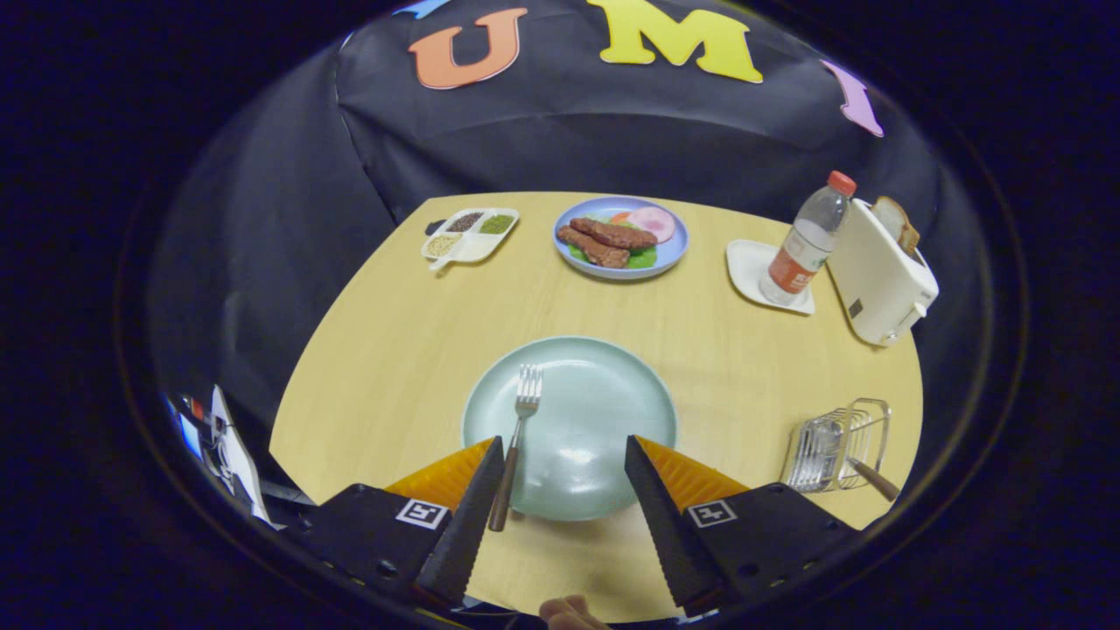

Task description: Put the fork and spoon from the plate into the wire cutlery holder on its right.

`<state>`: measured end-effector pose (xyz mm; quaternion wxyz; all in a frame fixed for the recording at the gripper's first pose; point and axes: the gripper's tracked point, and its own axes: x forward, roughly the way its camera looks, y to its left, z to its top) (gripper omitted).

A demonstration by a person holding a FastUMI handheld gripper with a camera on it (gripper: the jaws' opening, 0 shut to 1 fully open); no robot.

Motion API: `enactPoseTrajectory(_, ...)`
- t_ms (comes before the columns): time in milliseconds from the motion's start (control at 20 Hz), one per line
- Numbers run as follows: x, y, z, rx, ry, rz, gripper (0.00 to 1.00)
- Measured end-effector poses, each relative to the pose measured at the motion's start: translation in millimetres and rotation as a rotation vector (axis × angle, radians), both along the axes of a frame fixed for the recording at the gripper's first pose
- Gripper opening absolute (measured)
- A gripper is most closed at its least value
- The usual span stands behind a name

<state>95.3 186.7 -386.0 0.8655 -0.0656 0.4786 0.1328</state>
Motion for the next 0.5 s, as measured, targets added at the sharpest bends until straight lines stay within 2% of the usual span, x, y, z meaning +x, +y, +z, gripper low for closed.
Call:
enactPoseTrajectory(200, 0.0, 25.2, -27.5, -0.012, 0.037, -0.018, 0.84)
enactPoseTrajectory(500, 9.5, 31.6, -65.2, -0.08, 0.074, -0.077, 0.82)
